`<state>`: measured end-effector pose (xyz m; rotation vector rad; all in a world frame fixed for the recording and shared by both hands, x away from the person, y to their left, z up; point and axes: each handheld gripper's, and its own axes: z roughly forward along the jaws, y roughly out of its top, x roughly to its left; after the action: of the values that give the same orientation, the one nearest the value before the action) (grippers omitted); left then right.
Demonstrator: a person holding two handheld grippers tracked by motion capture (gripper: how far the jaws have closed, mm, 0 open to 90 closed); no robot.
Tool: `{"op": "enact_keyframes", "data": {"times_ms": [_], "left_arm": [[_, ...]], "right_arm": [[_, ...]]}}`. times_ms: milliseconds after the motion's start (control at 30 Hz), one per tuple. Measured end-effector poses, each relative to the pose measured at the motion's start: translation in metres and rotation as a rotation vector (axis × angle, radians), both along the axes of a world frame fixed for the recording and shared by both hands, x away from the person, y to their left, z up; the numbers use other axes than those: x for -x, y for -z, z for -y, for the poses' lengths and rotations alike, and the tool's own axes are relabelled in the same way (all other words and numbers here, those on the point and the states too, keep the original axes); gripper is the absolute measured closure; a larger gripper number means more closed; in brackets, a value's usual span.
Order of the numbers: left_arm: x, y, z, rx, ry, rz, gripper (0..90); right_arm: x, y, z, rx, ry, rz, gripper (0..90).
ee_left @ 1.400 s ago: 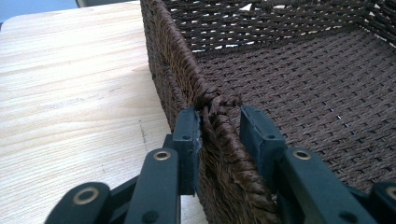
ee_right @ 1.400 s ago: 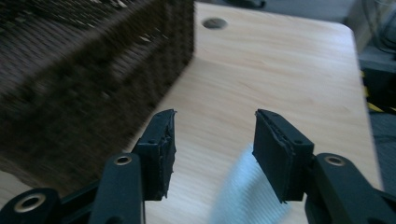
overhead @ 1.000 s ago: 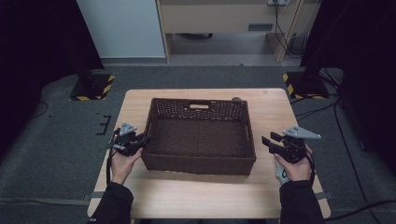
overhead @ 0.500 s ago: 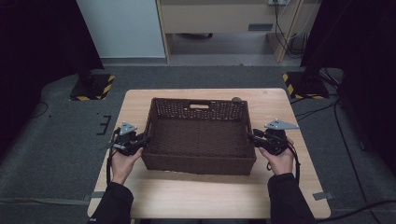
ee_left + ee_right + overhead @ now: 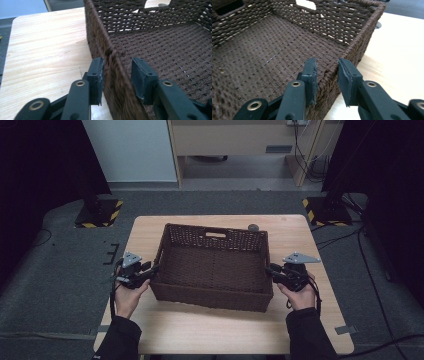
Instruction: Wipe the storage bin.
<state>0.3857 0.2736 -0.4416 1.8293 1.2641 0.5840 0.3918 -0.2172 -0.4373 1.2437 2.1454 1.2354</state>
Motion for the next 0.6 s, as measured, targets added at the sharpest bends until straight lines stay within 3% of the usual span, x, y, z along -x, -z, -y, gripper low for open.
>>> {"op": "enact_keyframes", "data": {"times_ms": [67, 133, 333, 433, 600], "left_arm": [[0.001, 0.001, -0.001, 0.019, 0.011, -0.016, 68.1], [0.0, 0.001, 0.002, 0.012, 0.01, -0.022, 73.7], [-0.009, 0.002, 0.002, 0.007, -0.013, -0.016, 77.0], [-0.01, 0.002, 0.002, -0.004, -0.007, -0.003, 76.1], [-0.004, -0.001, 0.001, 0.004, 0.003, 0.005, 66.7]], "right_arm": [[0.002, -0.001, 0.0, -0.002, -0.004, -0.007, 67.5], [0.002, -0.004, 0.0, 0.014, -0.014, -0.003, 63.6], [-0.014, 0.0, -0.002, 0.009, 0.037, 0.031, 57.5], [-0.021, 0.006, -0.004, 0.006, 0.035, 0.024, 58.9], [-0.017, 0.006, -0.006, 0.016, 0.045, 0.018, 60.3]]}}
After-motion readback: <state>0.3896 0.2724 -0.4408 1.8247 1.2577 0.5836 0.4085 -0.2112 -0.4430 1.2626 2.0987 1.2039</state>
